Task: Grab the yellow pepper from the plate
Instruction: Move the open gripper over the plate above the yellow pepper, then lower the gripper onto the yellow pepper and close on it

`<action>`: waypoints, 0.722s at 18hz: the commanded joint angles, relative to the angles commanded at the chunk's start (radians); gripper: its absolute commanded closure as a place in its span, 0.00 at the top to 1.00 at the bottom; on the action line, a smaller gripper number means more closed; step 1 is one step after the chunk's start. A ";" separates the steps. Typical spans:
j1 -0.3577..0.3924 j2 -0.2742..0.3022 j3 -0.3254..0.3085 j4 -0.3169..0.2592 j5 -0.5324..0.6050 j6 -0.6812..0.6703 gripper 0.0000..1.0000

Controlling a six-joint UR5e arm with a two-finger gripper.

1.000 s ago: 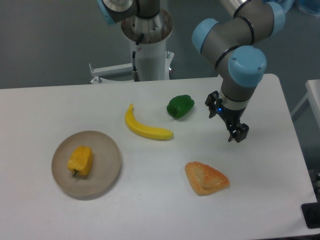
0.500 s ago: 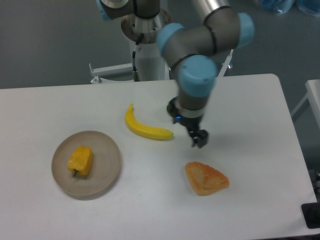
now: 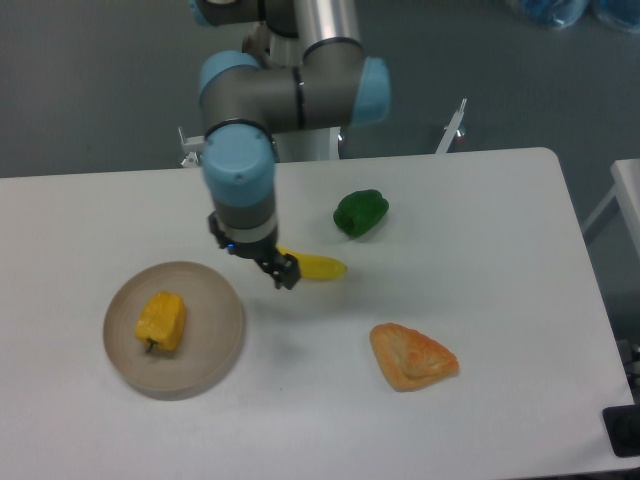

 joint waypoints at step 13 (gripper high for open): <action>-0.104 -0.095 -0.014 0.174 -0.042 -0.381 1.00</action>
